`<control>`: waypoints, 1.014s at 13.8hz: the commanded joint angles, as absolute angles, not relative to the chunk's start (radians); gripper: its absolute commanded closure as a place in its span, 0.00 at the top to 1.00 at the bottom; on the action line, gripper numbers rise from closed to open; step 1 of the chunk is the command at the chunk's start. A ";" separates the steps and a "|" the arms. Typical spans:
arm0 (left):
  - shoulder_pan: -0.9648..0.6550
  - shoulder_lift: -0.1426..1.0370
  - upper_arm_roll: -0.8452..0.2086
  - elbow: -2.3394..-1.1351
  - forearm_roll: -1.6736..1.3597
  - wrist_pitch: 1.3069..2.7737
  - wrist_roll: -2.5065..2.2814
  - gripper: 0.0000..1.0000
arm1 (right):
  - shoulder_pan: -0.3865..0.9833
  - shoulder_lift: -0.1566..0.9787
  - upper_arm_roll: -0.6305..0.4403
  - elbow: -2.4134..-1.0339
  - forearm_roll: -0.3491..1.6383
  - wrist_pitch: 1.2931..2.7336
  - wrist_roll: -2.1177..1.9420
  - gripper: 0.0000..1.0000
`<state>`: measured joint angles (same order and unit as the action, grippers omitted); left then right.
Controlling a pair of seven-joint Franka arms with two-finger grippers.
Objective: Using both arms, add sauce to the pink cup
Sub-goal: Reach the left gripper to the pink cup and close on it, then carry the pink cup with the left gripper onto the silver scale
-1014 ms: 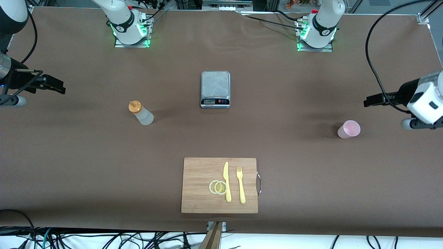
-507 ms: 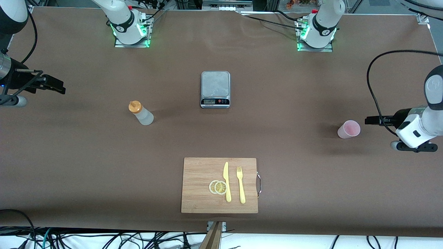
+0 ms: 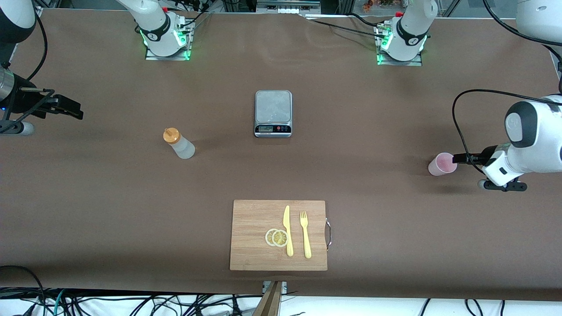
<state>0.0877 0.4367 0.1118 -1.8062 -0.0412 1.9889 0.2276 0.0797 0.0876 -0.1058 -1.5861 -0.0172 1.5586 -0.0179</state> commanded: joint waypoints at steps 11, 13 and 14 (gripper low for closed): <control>0.084 0.400 0.120 -1.974 -0.091 2.191 0.229 0.55 | 0.075 0.092 -0.106 -1.572 -0.002 1.555 -0.023 1.00; 0.083 0.402 0.120 -1.973 -0.091 2.191 0.225 0.36 | 0.075 0.092 -0.106 -1.572 -0.002 1.555 -0.025 1.00; 0.081 0.403 0.121 -1.973 -0.091 2.191 0.224 0.27 | 0.075 0.092 -0.106 -1.572 -0.002 1.555 -0.023 1.00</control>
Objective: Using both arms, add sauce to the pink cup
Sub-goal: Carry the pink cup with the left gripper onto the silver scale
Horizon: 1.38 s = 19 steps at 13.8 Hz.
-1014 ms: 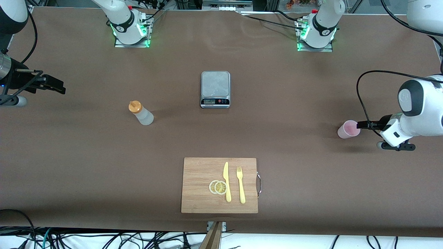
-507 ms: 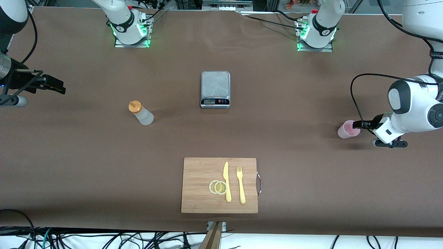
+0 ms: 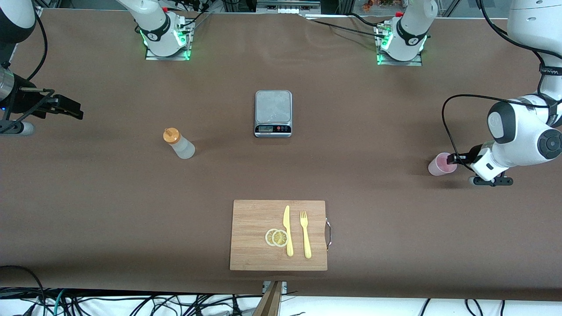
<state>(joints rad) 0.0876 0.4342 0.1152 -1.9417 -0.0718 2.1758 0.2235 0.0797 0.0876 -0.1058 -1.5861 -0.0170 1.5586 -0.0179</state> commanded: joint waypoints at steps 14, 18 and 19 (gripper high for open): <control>-0.050 0.396 -0.067 -1.715 -0.104 1.947 -0.099 0.00 | 0.074 0.092 -0.106 -1.572 -0.002 1.555 -0.025 1.00; -0.121 0.400 -0.253 -1.713 -0.133 1.950 -0.256 0.00 | 0.074 0.092 -0.107 -1.572 -0.002 1.555 -0.025 1.00; -0.165 0.403 -0.258 -1.713 -0.138 1.951 -0.314 0.00 | 0.074 0.092 -0.107 -1.572 -0.002 1.555 -0.025 1.00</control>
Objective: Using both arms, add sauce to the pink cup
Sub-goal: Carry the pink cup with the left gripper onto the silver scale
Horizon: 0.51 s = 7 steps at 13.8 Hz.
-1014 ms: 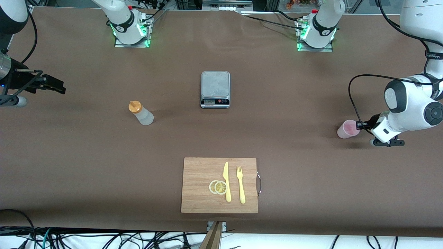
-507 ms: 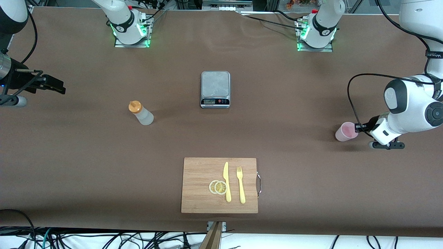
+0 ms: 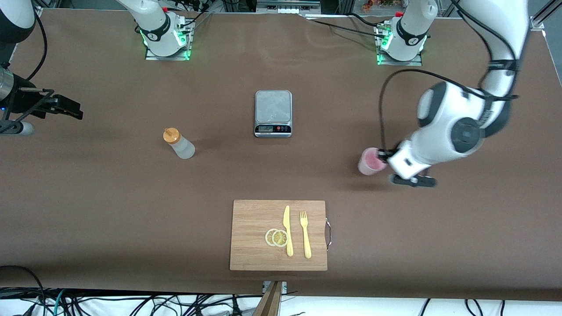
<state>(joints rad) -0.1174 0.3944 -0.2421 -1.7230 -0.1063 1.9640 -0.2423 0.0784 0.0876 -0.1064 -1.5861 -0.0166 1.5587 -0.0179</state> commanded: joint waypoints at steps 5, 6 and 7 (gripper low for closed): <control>-0.394 0.416 -0.261 -1.730 -0.195 2.023 -0.539 0.00 | 0.074 0.092 -0.107 -1.572 -0.002 1.555 -0.025 1.00; -0.437 0.422 -0.264 -1.730 -0.195 2.032 -0.608 0.00 | 0.074 0.092 -0.107 -1.572 -0.002 1.555 -0.025 1.00; -0.469 0.429 -0.267 -1.729 -0.192 2.039 -0.659 0.00 | 0.074 0.092 -0.107 -1.572 -0.002 1.555 -0.025 1.00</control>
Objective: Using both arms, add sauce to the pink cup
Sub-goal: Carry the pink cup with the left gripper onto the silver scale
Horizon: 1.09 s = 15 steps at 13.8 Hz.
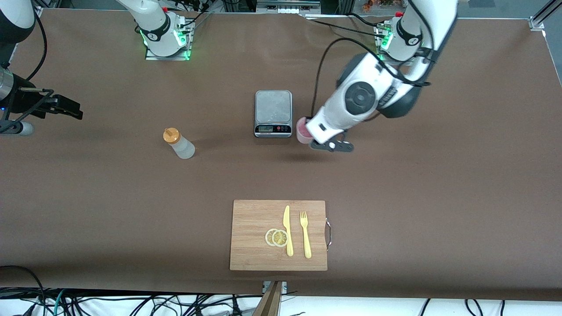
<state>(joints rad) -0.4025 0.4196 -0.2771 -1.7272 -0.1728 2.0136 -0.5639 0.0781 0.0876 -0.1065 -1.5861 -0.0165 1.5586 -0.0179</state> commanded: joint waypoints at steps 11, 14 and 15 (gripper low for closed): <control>-0.638 0.442 -0.267 -1.801 -0.184 2.114 -0.781 0.00 | 0.075 0.106 -0.106 -1.572 -0.002 1.551 -0.023 1.00; -0.641 0.460 -0.267 -1.802 -0.184 2.141 -0.781 0.00 | 0.071 0.153 -0.107 -1.578 0.053 1.543 -0.031 1.00; -0.646 0.466 -0.267 -1.804 -0.184 2.149 -0.782 0.00 | 0.071 0.179 -0.107 -1.578 0.081 1.540 -0.070 1.00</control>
